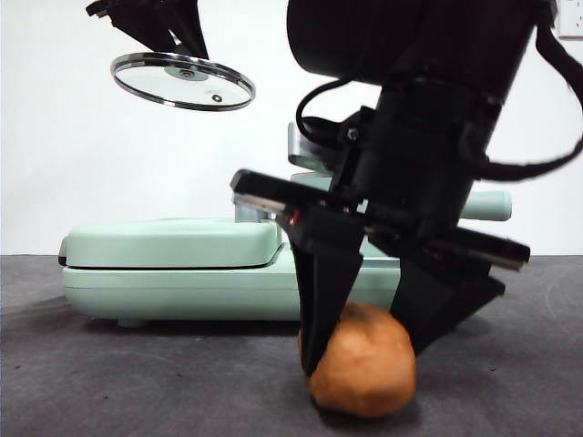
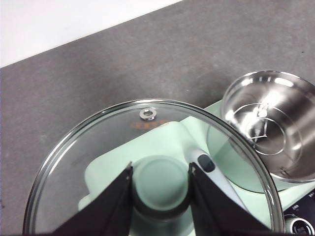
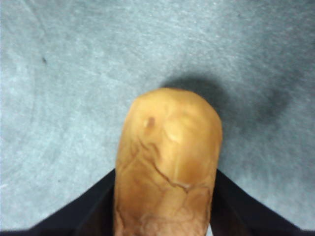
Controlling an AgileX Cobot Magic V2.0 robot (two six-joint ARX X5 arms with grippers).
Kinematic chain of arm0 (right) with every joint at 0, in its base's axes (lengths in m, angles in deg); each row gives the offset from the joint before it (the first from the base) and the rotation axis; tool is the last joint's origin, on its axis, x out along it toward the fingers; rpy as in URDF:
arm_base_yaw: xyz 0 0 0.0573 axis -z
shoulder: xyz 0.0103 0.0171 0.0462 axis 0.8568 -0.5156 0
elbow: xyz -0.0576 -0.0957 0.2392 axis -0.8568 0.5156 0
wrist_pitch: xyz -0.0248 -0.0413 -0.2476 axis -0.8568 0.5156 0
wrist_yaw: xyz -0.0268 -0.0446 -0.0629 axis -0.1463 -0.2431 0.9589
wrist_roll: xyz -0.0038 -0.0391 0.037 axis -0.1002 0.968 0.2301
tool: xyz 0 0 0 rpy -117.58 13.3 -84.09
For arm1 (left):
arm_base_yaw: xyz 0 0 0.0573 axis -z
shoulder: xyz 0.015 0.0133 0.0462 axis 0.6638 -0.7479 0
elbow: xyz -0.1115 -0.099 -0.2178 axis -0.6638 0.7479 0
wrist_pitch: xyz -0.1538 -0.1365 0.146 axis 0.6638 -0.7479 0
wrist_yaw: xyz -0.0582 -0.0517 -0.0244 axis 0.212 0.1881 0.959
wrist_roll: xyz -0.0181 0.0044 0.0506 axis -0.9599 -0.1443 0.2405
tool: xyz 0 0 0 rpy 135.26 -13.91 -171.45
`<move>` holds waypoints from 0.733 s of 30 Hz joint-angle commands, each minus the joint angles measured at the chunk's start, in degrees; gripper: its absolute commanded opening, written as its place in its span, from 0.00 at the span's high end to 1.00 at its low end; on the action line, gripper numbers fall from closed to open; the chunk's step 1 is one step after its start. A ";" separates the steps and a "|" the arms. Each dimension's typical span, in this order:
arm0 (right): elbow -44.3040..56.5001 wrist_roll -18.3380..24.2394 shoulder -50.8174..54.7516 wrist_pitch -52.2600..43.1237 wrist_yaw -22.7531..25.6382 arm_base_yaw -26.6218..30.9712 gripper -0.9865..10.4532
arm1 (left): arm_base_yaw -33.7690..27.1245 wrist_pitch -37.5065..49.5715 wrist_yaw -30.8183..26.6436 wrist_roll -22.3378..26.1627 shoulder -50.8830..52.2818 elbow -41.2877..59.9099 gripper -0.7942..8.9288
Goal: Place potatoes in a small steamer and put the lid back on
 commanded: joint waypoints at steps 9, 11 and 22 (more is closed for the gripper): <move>-20.15 9.40 -0.74 14.38 0.26 3.67 0.78 | -1.33 1.25 0.15 0.00 0.37 -1.70 0.90; -24.87 12.07 -0.81 16.76 0.24 6.34 0.78 | -1.49 1.25 0.15 0.00 0.35 -1.70 0.90; -51.32 24.30 -10.12 30.08 0.24 21.03 0.78 | -1.49 1.20 0.15 0.00 0.35 -1.70 0.90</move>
